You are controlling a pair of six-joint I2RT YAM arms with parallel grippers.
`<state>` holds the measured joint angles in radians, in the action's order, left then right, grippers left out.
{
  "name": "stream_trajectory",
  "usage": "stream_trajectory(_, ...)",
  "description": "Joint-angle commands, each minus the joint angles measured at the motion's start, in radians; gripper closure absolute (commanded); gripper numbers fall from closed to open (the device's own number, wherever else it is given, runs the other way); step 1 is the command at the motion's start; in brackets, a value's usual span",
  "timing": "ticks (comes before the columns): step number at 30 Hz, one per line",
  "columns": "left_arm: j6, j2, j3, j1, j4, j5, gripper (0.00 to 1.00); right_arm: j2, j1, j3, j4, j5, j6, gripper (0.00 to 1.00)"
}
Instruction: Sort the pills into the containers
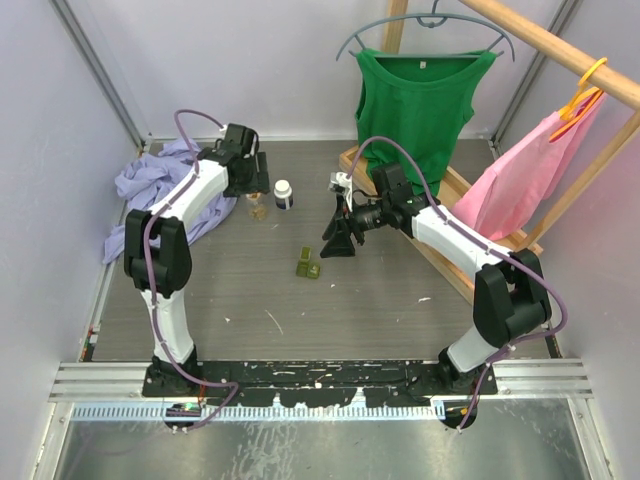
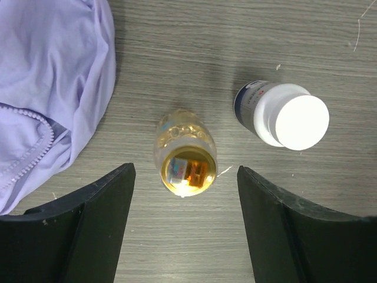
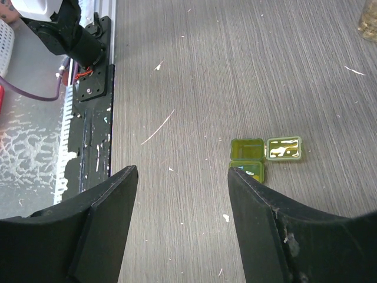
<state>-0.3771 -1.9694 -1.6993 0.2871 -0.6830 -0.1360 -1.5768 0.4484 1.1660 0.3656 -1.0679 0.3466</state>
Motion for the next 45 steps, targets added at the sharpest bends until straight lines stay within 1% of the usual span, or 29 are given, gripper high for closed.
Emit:
stream_trajectory(1, 0.0, -0.029, -0.057, 0.012, -0.029, -0.026, 0.29, 0.032, -0.003, 0.002, -0.036, -0.027, 0.015, 0.31)
stream_trajectory(3, -0.002, -0.041, -0.067, 0.015, -0.036, -0.028, 0.3, 0.032, -0.002, 0.002, -0.037, -0.027, 0.015, 0.31)
stream_trajectory(6, -0.004, -0.048, -0.07, 0.016, -0.037, -0.029, 0.38, 0.032, -0.003, 0.001, -0.037, -0.027, 0.016, 0.32)
stream_trajectory(9, -0.007, -0.052, -0.074, 0.018, -0.038, -0.03, 0.43, 0.029, -0.003, 0.001, -0.035, -0.028, 0.017, 0.31)
stream_trajectory(13, -0.001, -0.069, -0.089, 0.019, -0.05, -0.027, 0.43, 0.031, -0.003, 0.001, -0.035, -0.03, 0.016, 0.31)
stream_trajectory(15, 0.001, -0.075, -0.098, 0.018, -0.058, -0.026, 0.51, 0.031, -0.002, 0.0, -0.034, -0.03, 0.017, 0.31)
stream_trajectory(17, 0.001, -0.074, -0.1, 0.019, -0.06, -0.023, 0.61, 0.029, -0.003, -0.001, -0.034, -0.032, 0.017, 0.31)
stream_trajectory(19, 0.002, -0.066, -0.099, 0.02, -0.058, -0.025, 0.68, 0.029, -0.002, -0.001, -0.034, -0.033, 0.016, 0.31)
stream_trajectory(21, 0.009, -0.051, -0.096, 0.018, -0.059, -0.024, 0.79, 0.029, -0.003, -0.001, -0.033, -0.036, 0.017, 0.31)
stream_trajectory(22, 0.015, -0.044, -0.092, 0.019, -0.061, -0.025, 0.87, 0.029, -0.003, 0.0, -0.033, -0.037, 0.017, 0.31)
stream_trajectory(24, 0.025, -0.021, -0.079, 0.019, -0.065, -0.025, 0.98, 0.03, -0.002, -0.001, -0.033, -0.038, 0.018, 0.31)
stream_trajectory(25, 0.03, -0.006, -0.068, 0.018, -0.064, -0.023, 1.0, 0.031, -0.003, -0.002, -0.034, -0.038, 0.019, 0.31)
stream_trajectory(27, 0.038, 0.038, -0.03, 0.02, -0.066, -0.013, 1.0, 0.031, -0.002, -0.003, -0.029, -0.043, 0.025, 0.31)
stream_trajectory(30, 0.044, 0.138, 0.063, 0.02, -0.05, 0.04, 1.0, 0.032, -0.002, -0.008, -0.023, -0.057, 0.044, 0.25)
stream_trajectory(33, 0.04, 0.277, 0.211, 0.022, -0.003, 0.142, 1.0, 0.044, 0.001, -0.025, -0.031, -0.074, 0.065, 0.2)
stream_trajectory(35, 0.029, 0.381, 0.323, 0.026, 0.039, 0.23, 1.0, 0.056, 0.003, -0.045, -0.054, -0.089, 0.074, 0.16)
stream_trajectory(38, -0.012, 0.571, 0.521, 0.038, 0.146, 0.385, 1.0, 0.078, 0.003, -0.091, -0.103, -0.16, 0.124, 0.09)
stream_trajectory(39, -0.035, 0.631, 0.581, 0.041, 0.19, 0.437, 1.0, 0.084, 0.003, -0.111, -0.105, -0.213, 0.171, 0.07)
stream_trajectory(40, -0.056, 0.697, 0.641, 0.044, 0.237, 0.499, 1.0, 0.09, 0.003, -0.132, -0.101, -0.255, 0.226, 0.02)
stream_trajectory(41, -0.082, 0.757, 0.698, 0.048, 0.29, 0.562, 1.0, 0.097, 0.003, -0.152, -0.087, -0.293, 0.291, 0.0)
stream_trajectory(42, -0.115, 0.811, 0.755, 0.054, 0.35, 0.622, 1.0, 0.103, 0.002, -0.165, -0.038, -0.33, 0.392, 0.0)
stream_trajectory(44, -0.192, 0.898, 0.85, 0.078, 0.46, 0.705, 1.0, 0.099, 0.003, -0.151, 0.155, -0.379, 0.667, 0.0)
stream_trajectory(45, -0.23, 0.935, 0.885, 0.095, 0.501, 0.721, 1.0, 0.089, 0.002, -0.131, 0.255, -0.392, 0.785, 0.0)
